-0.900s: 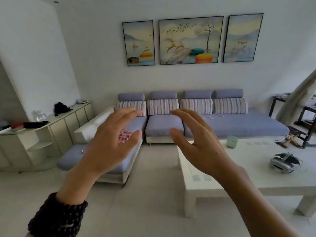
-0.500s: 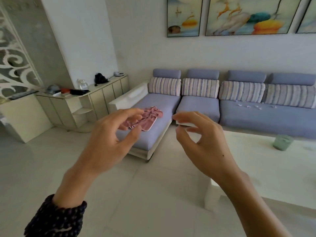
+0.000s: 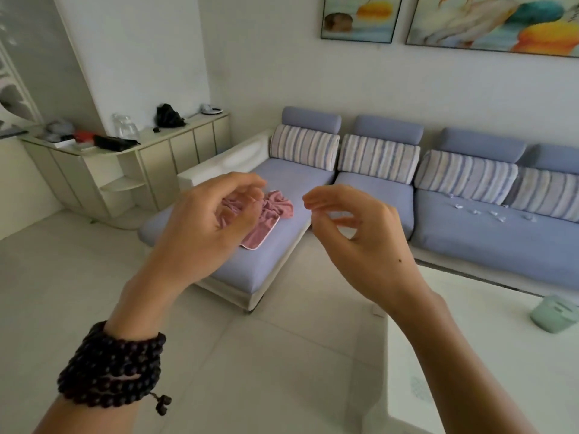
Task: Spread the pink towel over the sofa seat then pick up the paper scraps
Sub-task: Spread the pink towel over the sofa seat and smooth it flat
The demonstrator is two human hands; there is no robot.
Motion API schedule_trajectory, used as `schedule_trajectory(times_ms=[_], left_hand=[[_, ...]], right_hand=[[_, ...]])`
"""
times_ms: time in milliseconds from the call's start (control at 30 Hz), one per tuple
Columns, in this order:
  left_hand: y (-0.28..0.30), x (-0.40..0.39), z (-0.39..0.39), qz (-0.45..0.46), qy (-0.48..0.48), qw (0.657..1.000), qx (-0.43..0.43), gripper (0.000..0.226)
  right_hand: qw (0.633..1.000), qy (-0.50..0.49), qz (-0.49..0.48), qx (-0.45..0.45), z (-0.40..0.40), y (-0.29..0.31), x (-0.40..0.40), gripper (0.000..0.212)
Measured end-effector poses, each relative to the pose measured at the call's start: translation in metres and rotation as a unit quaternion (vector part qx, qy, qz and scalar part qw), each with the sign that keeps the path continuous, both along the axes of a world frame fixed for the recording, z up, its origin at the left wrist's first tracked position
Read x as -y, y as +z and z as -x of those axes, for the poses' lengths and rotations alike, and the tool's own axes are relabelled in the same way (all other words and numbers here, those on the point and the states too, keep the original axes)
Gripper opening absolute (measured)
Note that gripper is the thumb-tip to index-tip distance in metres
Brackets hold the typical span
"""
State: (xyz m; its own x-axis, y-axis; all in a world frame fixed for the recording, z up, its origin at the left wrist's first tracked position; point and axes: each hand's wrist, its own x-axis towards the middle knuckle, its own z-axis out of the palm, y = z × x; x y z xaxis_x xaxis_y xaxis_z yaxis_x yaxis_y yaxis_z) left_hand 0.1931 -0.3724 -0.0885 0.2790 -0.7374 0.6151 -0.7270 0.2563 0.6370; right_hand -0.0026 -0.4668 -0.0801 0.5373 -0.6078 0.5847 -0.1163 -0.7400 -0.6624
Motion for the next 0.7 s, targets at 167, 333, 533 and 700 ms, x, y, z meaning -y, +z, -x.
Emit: schedule_trajectory(times_ms=[167,333,533,700], left_hand=[[-0.001,0.109,-0.042,-0.031,0.012,0.999,-0.002,0.026],[-0.011,0.246,-0.088,-0.025,0.057,0.998,-0.016,0.025],[-0.015,0.421,-0.131,-0.048,0.097,0.994,0.002,0.027],[-0.022,0.513,-0.199,-0.079,0.141,0.986,-0.03,0.025]], right_hand=[[0.999,0.018,-0.023,-0.024,-0.038,-0.006,0.118,0.026],[0.998,0.042,-0.019,-0.041,-0.088,-0.028,0.276,0.024],[0.994,0.087,-0.035,-0.051,-0.154,-0.032,0.457,0.024],[0.988,0.122,-0.058,-0.078,-0.228,-0.027,0.573,0.023]])
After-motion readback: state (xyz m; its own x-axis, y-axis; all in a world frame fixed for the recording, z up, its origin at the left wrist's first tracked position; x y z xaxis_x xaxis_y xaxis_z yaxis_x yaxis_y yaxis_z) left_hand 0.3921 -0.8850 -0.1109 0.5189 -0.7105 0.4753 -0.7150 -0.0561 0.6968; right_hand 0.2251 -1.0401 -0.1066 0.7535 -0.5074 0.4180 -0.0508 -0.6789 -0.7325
